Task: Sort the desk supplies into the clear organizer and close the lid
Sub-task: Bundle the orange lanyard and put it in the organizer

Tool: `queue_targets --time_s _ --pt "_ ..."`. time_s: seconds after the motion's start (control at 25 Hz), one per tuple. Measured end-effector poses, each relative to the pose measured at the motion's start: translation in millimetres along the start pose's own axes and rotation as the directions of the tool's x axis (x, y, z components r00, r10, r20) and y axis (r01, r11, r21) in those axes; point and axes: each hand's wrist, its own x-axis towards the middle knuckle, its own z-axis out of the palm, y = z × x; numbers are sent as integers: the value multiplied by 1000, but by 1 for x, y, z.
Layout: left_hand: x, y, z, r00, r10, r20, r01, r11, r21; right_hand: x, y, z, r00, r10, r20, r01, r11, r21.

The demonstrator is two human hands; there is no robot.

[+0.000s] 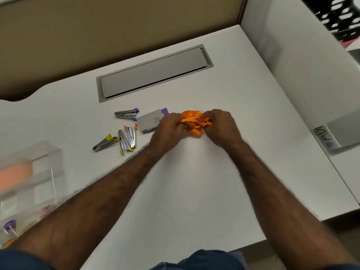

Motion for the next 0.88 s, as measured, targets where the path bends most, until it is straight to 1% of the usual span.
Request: queue_targets --time_s 0.08,0.16,0.28,0.32,0.36,0.4,0.48,0.52,0.6,0.68,0.76,0.88 --pt "3 7 -18 998 -5 -68 -1 996 -95 -4 -16 -16 997 8 -82 5 987 160" --pt "5 17 -38 995 -57 -82 38 975 -219 -9 -37 -32 989 26 -149 19 956 293" --pt "3 33 -66 980 -194 -46 166 920 -354 -18 -74 -50 980 3 -201 70 932 355" --pt "-2 36 -75 972 -234 -23 203 885 -418 -24 -88 -53 979 -12 -204 89 922 376" --pt "-7 39 -85 964 -266 7 234 831 -505 -30 -101 -54 979 -23 -203 105 910 402" --pt "-14 41 -94 955 -292 47 260 753 -604 -37 -114 -53 980 -36 -198 119 898 424" --pt "-36 43 -115 939 -319 131 298 559 -774 -53 -138 -47 981 -64 -184 142 880 453" --pt "-49 40 -125 933 -325 155 303 476 -826 -62 -152 -40 981 -76 -178 152 873 464" --pt "-76 34 -143 929 -332 162 285 365 -886 -77 -174 -23 984 -73 -163 144 862 486" --pt "-105 22 -159 927 -344 152 260 295 -919 -92 -197 -1 986 -85 -145 145 866 478" --pt "-134 3 -174 924 -354 144 248 271 -930 -108 -221 25 983 -135 -124 176 879 443" --pt "-171 -30 -189 926 -354 134 251 310 -917 -132 -257 64 980 -183 -75 198 906 375"
